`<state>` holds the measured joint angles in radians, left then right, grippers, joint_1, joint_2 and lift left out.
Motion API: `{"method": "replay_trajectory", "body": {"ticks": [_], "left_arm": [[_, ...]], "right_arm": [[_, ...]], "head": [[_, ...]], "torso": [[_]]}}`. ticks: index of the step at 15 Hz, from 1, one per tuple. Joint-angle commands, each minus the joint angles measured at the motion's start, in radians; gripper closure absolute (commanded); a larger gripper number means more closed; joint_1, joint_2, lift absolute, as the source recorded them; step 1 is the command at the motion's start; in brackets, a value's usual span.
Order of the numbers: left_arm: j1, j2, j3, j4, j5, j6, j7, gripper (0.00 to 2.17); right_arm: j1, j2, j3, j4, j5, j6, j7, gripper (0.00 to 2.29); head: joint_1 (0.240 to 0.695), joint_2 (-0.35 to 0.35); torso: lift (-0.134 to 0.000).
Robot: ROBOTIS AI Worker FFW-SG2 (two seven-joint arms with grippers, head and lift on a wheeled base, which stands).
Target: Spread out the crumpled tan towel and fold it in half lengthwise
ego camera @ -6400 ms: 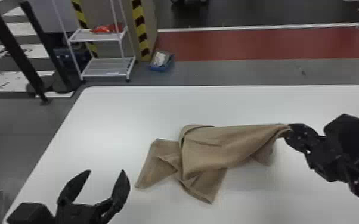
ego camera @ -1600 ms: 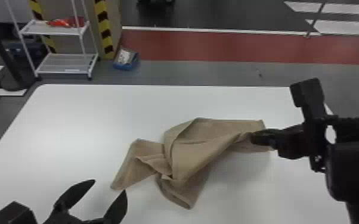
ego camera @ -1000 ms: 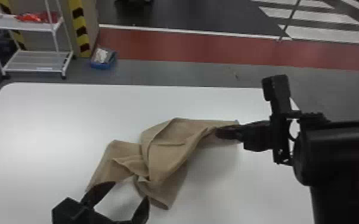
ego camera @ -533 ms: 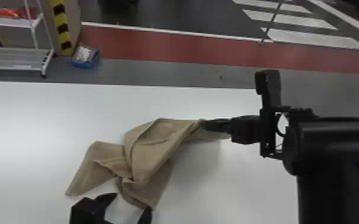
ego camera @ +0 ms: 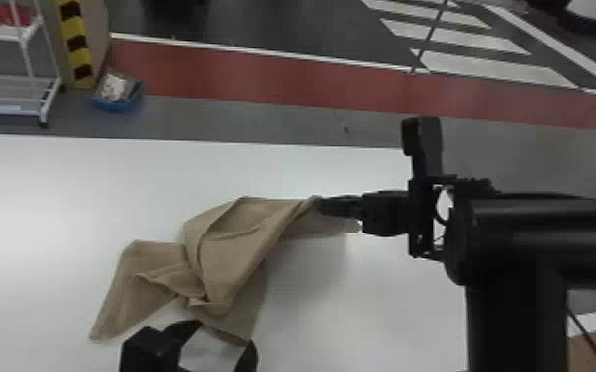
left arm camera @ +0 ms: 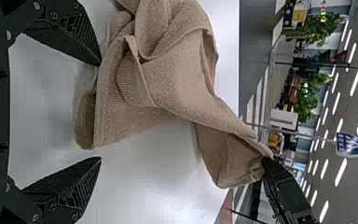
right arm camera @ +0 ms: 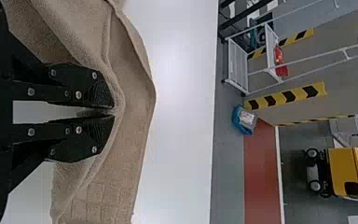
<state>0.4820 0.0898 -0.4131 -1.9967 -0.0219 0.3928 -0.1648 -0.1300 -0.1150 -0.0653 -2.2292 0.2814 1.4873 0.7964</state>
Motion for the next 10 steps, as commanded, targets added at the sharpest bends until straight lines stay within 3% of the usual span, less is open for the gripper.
{"method": "replay_trajectory", "body": {"ticks": [1, 5, 7, 10], "left_arm": [[-0.033, -0.002, -0.030, 0.007, 0.008, 0.002, 0.018, 0.20], [-0.106, -0.007, -0.084, 0.078, 0.014, 0.005, 0.079, 0.22], [-0.134, -0.008, -0.101, 0.104, 0.019, 0.005, 0.105, 0.37], [-0.178, -0.010, -0.122, 0.137, 0.051, 0.005, 0.151, 0.79]], "right_arm": [[0.000, 0.000, -0.005, 0.000, -0.001, 0.000, 0.000, 1.00], [0.000, 0.011, -0.007, 0.000, -0.002, 0.000, -0.003, 1.00], [0.000, 0.018, -0.007, 0.000, -0.002, 0.000, -0.005, 1.00], [0.001, 0.031, -0.010, -0.001, -0.002, 0.003, -0.006, 1.00]], "head": [[0.695, -0.303], [0.695, -0.326], [0.695, -0.329], [0.695, -0.328]], "torso": [[-0.123], [-0.123], [-0.123], [-0.123]]}}
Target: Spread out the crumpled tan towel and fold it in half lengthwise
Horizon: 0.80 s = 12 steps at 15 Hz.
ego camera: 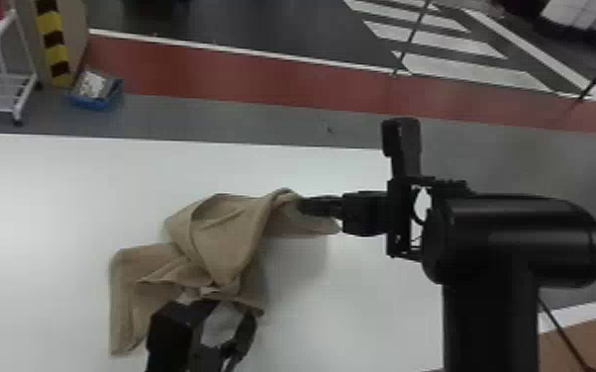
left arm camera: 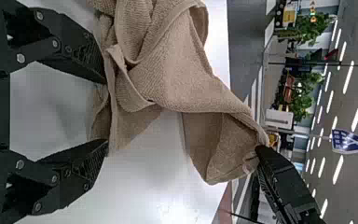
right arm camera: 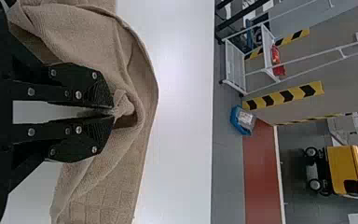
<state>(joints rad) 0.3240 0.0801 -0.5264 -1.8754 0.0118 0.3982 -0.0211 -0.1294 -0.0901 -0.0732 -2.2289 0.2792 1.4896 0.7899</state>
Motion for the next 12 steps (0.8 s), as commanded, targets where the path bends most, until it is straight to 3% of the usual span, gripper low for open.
{"method": "replay_trajectory", "body": {"ticks": [1, 4, 12], "left_arm": [[-0.031, -0.003, -0.015, 0.021, 0.034, 0.000, 0.038, 1.01], [-0.053, -0.002, 0.003, 0.022, 0.046, -0.003, 0.076, 1.01], [-0.065, 0.014, 0.227, -0.005, 0.048, 0.126, 0.052, 1.01]], "right_arm": [[0.001, 0.010, -0.004, -0.005, 0.000, 0.007, 0.000, 1.00], [0.017, 0.015, -0.027, -0.031, -0.023, 0.016, 0.002, 1.00], [0.085, 0.009, -0.132, -0.133, -0.101, 0.047, 0.011, 1.00]], "head": [[0.695, -0.328], [0.695, -0.322], [0.695, -0.230]], "torso": [[-0.123], [-0.123], [-0.123]]}}
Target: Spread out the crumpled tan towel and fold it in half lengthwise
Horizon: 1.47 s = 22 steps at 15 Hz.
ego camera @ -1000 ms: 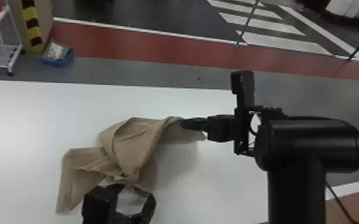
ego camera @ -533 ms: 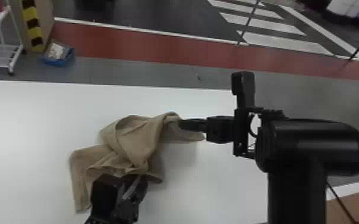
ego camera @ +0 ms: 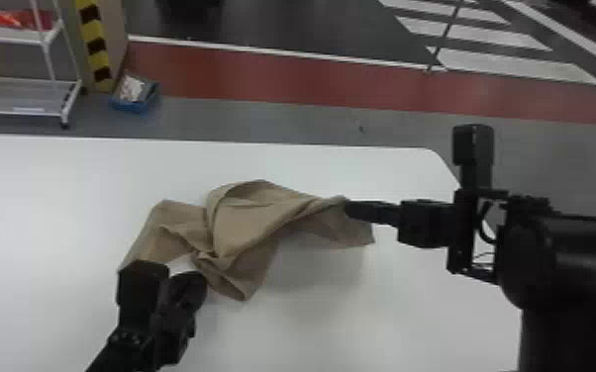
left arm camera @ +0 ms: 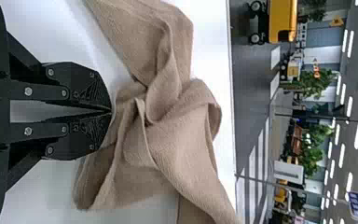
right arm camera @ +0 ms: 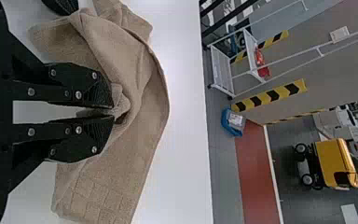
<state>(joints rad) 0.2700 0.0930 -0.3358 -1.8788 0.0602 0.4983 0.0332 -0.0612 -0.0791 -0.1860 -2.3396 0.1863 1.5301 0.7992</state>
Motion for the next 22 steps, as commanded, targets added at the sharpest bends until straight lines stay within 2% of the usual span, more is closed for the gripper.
{"method": "replay_trajectory", "body": {"ticks": [1, 3, 4, 5, 6, 8, 13, 17, 18, 20, 22], "left_arm": [[-0.023, 0.001, 0.046, 0.000, 0.001, 0.026, -0.006, 1.01], [-0.040, 0.004, 0.063, -0.014, 0.006, 0.112, -0.018, 1.00], [-0.028, 0.005, 0.063, -0.053, 0.021, 0.127, -0.035, 0.93], [-0.012, 0.005, 0.058, -0.094, 0.041, 0.155, -0.044, 0.44], [0.006, 0.007, 0.037, -0.117, 0.041, 0.161, -0.044, 0.14], [0.029, 0.010, -0.005, -0.151, 0.036, 0.158, -0.041, 0.09], [-0.031, -0.002, -0.089, -0.097, 0.027, 0.145, -0.004, 0.09], [-0.114, -0.006, -0.161, -0.003, 0.027, 0.148, 0.086, 0.14], [-0.121, -0.007, -0.161, 0.009, 0.030, 0.148, 0.088, 0.19], [-0.123, -0.007, -0.164, 0.015, 0.029, 0.151, 0.088, 0.49], [-0.121, -0.001, -0.164, 0.007, 0.021, 0.170, 0.086, 0.94]], "right_arm": [[0.031, -0.002, -0.033, -0.035, -0.025, 0.006, 0.002, 1.00], [0.040, -0.005, -0.059, -0.041, -0.041, 0.006, 0.005, 1.00], [0.040, -0.007, -0.061, -0.041, -0.041, 0.003, 0.005, 1.00], [0.040, -0.007, -0.061, -0.041, -0.041, 0.003, 0.005, 1.00], [0.038, -0.007, -0.059, -0.041, -0.041, 0.003, 0.005, 1.00], [0.029, -0.007, -0.052, -0.041, -0.039, 0.003, 0.005, 1.00], [0.032, -0.001, -0.043, -0.041, -0.031, 0.003, 0.003, 1.00], [0.032, 0.002, -0.035, -0.041, -0.028, 0.003, 0.003, 1.00], [0.032, 0.002, -0.036, -0.041, -0.028, 0.003, 0.003, 1.00], [0.031, 0.002, -0.038, -0.040, -0.028, 0.003, 0.002, 1.00], [0.029, 0.002, -0.040, -0.033, -0.033, 0.003, 0.000, 1.00]], "head": [[0.695, -0.204], [0.695, -0.187], [0.695, -0.181], [0.695, -0.179], [0.695, -0.183], [0.695, -0.208], [0.695, -0.260], [0.695, -0.282], [0.695, -0.286], [0.695, -0.289], [0.695, -0.293]], "torso": [[-0.123], [-0.123], [-0.123], [-0.123], [-0.123], [-0.123], [-0.123], [-0.123], [-0.123], [-0.123], [-0.123]]}}
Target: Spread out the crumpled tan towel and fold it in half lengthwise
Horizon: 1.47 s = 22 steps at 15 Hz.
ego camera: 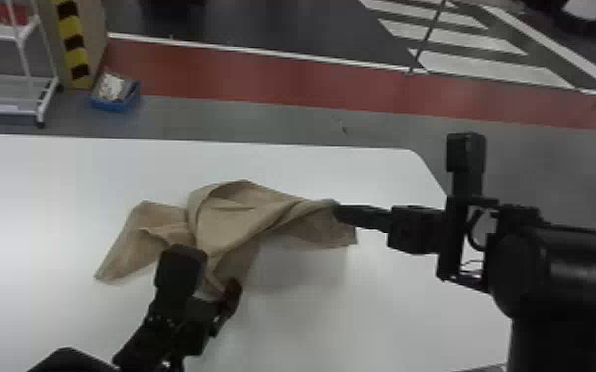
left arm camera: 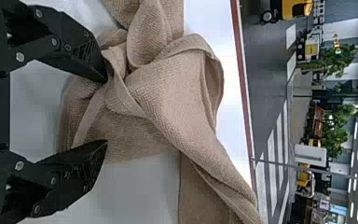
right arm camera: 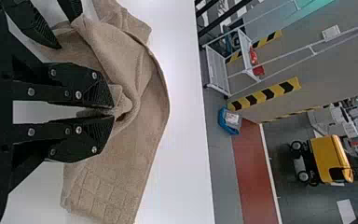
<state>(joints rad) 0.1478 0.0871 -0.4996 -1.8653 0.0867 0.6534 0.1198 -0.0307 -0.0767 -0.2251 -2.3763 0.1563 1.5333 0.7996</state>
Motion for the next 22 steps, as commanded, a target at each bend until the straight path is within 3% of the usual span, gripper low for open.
{"method": "replay_trajectory", "body": {"ticks": [1, 3, 4, 5, 7, 9, 12, 15, 17, 19, 21, 22], "left_arm": [[0.010, 0.008, 0.006, -0.018, -0.005, 0.030, 0.003, 1.30], [0.061, 0.013, 0.049, -0.091, -0.018, 0.052, 0.006, 2.08], [0.087, 0.017, 0.089, -0.138, -0.036, 0.082, 0.004, 2.09], [0.116, 0.042, 0.136, -0.201, -0.051, 0.085, 0.001, 2.09], [0.154, 0.094, 0.254, -0.304, -0.038, 0.119, -0.023, 2.09], [0.165, 0.123, 0.359, -0.336, -0.024, 0.122, -0.085, 2.09], [0.174, 0.194, 0.391, -0.331, -0.059, 0.085, -0.192, 2.09], [0.188, 0.217, 0.351, -0.324, -0.111, 0.002, -0.287, 2.09], [0.196, 0.221, 0.309, -0.322, -0.163, -0.031, -0.299, 2.09], [0.207, 0.223, 0.297, -0.327, -0.165, -0.031, -0.316, 2.09], [0.207, 0.230, 0.288, -0.325, -0.166, -0.034, -0.318, 2.09], [0.210, 0.232, 0.285, -0.324, -0.166, -0.034, -0.322, 2.09]], "right_arm": [[-0.001, 0.000, -0.002, 0.006, -0.004, -0.003, -0.002, 1.00], [-0.003, -0.006, -0.020, 0.012, -0.009, -0.009, 0.000, 1.00], [-0.006, -0.014, -0.043, 0.014, -0.030, -0.015, 0.009, 1.00], [-0.008, -0.048, -0.071, 0.029, -0.055, -0.015, 0.030, 1.00], [0.008, -0.144, -0.099, 0.075, -0.080, -0.025, 0.105, 1.00], [0.068, -0.219, -0.114, 0.100, -0.057, -0.129, 0.185, 1.00], [0.216, -0.287, -0.125, 0.117, 0.006, -0.344, 0.288, 1.00], [0.304, -0.313, -0.128, 0.098, 0.023, -0.402, 0.340, 1.00], [0.336, -0.311, -0.129, 0.055, 0.026, -0.402, 0.359, 1.00], [0.342, -0.298, -0.142, 0.029, 0.012, -0.390, 0.348, 0.99], [0.357, -0.267, -0.105, 0.000, 0.029, -0.383, 0.348, 0.36], [0.365, -0.265, -0.060, -0.017, 0.058, -0.362, 0.348, 0.30]], "head": [[0.695, -0.293], [0.695, -0.288], [0.695, -0.286], [0.695, -0.280], [0.695, -0.238], [0.695, -0.201], [0.695, -0.158], [0.695, -0.167], [0.695, -0.190], [0.695, -0.207], [0.695, -0.223], [0.695, -0.221]], "torso": [[-0.123], [-0.123], [-0.123], [-0.123], [-0.123], [-0.123], [-0.123], [-0.123], [-0.123], [-0.123], [-0.123], [-0.123]]}}
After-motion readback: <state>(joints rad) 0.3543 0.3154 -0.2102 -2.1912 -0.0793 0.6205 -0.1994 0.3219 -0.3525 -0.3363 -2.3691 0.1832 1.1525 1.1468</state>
